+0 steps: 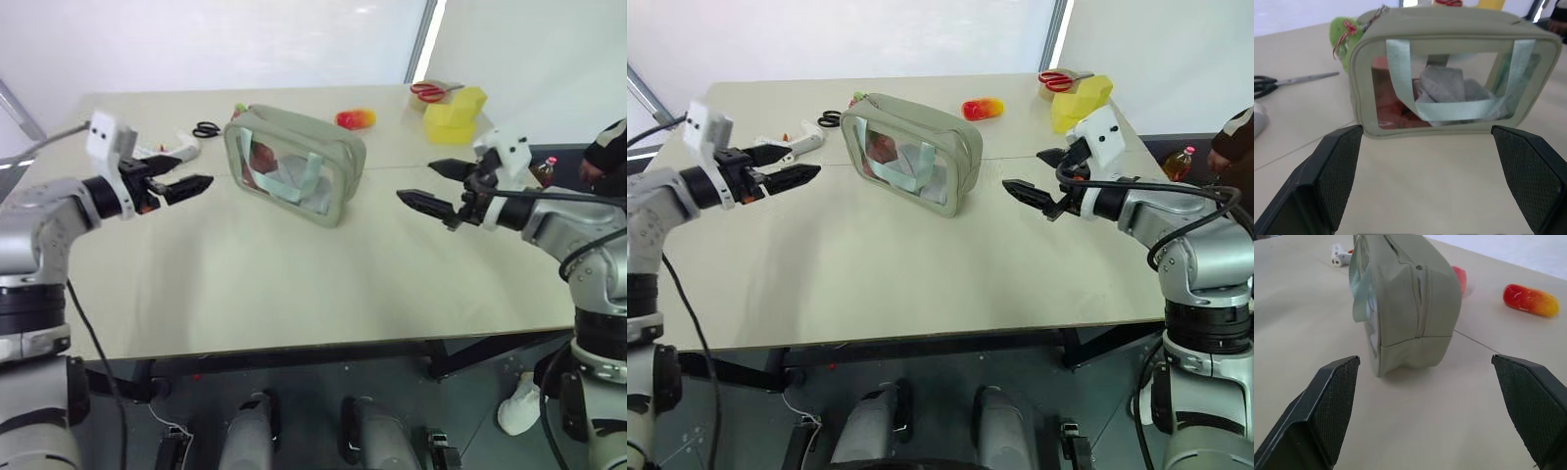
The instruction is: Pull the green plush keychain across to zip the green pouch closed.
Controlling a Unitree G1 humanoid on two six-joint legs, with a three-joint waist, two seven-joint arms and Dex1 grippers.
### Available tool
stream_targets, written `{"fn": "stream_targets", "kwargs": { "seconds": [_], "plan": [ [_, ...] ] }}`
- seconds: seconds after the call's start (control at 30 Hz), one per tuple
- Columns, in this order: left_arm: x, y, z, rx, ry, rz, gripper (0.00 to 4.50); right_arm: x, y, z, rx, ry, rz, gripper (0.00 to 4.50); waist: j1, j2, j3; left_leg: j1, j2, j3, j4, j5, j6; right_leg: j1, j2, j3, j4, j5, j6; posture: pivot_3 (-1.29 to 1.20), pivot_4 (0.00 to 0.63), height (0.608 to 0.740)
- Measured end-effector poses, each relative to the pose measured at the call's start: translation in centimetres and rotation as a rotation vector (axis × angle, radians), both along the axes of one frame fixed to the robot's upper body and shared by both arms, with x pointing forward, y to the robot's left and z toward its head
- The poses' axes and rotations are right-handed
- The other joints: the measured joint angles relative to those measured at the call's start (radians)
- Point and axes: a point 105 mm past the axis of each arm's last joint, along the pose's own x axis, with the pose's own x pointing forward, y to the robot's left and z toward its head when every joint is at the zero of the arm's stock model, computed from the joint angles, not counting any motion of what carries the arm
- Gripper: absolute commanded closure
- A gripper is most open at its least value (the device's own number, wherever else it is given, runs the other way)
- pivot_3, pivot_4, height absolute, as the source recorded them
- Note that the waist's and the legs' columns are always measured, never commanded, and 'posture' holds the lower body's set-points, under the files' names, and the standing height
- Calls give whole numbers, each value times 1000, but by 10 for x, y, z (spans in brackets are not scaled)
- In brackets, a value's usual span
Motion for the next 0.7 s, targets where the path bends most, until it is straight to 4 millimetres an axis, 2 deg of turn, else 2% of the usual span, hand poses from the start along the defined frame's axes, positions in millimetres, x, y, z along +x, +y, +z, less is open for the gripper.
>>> {"fn": "stream_targets", "kwargs": {
  "seconds": [0.2, 0.33, 0.5, 0.6, 0.7],
  "plan": [
    [10, 8, -11, 51, 11, 29, 18, 7, -3, 9, 4, -50, -53, 0, 1, 0, 0, -1, 0, 1, 0, 0, 0, -1, 0, 0, 0, 0, 0, 0, 150, 740],
    [12, 5, 2, 44, -24, -5, 18, 8, -2, 17, 5, -75, -57, 0, 2, 0, 0, -2, 0, 1, -1, 0, 0, -1, 0, 0, 0, 0, 0, 0, 150, 740],
    [8, 4, 18, 55, -60, -41, 18, 7, -1, 16, 8, -63, -52, 0, 0, 0, 0, -2, 0, 1, -1, 0, 0, -1, 0, 0, 0, 0, 0, 0, 150, 740],
    [6, 0, 23, 41, -49, -74, 18, 8, 10, 26, -4, -68, -14, 0, -4, 0, 0, -1, 0, 1, 0, 0, 0, -2, 0, 1, 1, 0, 0, 0, 150, 740],
    [3, -7, 38, 29, -69, -120, 18, 14, 34, 54, 1, -115, 60, 0, -7, 0, 0, -1, 0, 1, 0, 0, 0, -2, 0, 0, 1, 1, -1, 0, 150, 740]
  ]
}}
